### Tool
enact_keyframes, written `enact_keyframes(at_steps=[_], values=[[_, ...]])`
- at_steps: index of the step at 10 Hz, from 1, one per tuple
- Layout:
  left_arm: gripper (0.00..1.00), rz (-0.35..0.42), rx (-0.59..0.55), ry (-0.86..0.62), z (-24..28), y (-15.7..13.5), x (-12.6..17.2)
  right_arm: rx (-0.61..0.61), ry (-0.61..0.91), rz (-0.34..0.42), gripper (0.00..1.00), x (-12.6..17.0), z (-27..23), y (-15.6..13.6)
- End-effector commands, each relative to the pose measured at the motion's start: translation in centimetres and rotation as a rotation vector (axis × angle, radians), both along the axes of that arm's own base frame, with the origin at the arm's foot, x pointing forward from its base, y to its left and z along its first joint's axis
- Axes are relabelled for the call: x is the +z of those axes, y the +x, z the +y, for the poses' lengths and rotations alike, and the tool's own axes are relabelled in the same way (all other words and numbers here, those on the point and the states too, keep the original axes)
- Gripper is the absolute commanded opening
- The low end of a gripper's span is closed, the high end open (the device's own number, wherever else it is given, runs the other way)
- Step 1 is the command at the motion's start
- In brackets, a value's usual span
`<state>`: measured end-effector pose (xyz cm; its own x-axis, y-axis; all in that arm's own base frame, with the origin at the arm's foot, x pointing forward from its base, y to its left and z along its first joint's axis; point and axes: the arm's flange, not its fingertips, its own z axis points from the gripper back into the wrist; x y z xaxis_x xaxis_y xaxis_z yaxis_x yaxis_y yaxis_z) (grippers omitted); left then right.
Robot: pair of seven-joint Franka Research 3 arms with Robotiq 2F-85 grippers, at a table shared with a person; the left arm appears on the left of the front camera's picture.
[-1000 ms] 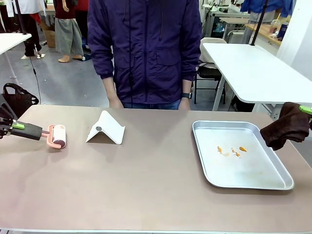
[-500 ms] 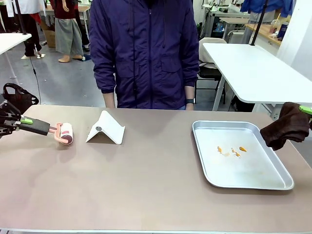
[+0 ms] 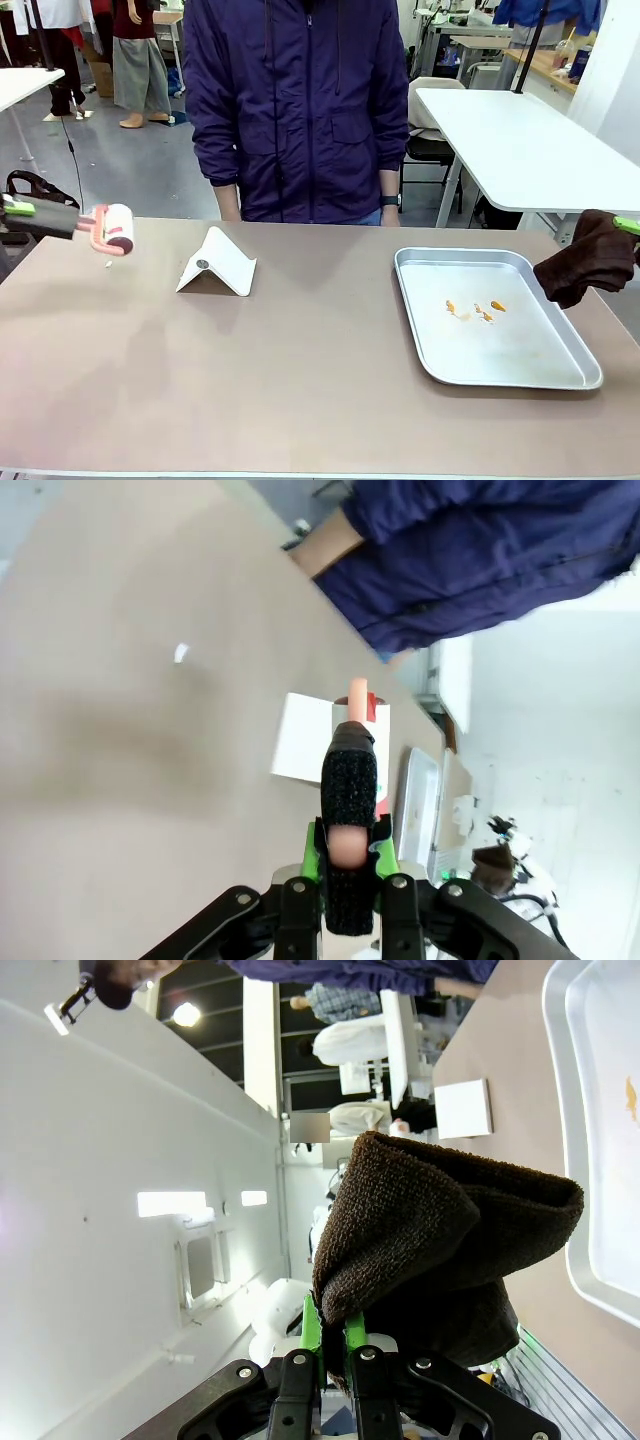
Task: Clean the surface of the table.
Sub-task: If a person points to the right, clean the right side of the table with your right hand, and if they point to the left, clean the left side with your left hand.
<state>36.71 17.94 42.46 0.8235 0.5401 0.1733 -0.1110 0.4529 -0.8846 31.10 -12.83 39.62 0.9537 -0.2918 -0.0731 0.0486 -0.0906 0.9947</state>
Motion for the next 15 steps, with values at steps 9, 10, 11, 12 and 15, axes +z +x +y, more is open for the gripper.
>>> enact_keyframes(at_steps=[9,10,11,12,15], values=[[0.22,-0.172,-0.01,-0.061,3.4,-8.7,4.3,-0.001,0.0,-0.001,0.0,0.6,0.1,-0.1],[0.22,-0.172,-0.01,-0.061,3.4,-8.7,4.3,-0.001,0.0,-0.001,0.0,0.6,0.1,-0.1],[0.22,-0.172,-0.01,-0.061,3.4,-8.7,4.3,-0.001,0.0,-0.001,0.0,0.6,0.1,-0.1],[0.22,-0.172,-0.01,-0.061,3.4,-8.7,4.3,-0.001,0.0,-0.001,0.0,0.6,0.1,-0.1],[0.22,-0.16,-0.022,-0.053,3.1,-8.7,3.9,-0.001,0.0,-0.001,0.0,0.6,0.1,-0.1]])
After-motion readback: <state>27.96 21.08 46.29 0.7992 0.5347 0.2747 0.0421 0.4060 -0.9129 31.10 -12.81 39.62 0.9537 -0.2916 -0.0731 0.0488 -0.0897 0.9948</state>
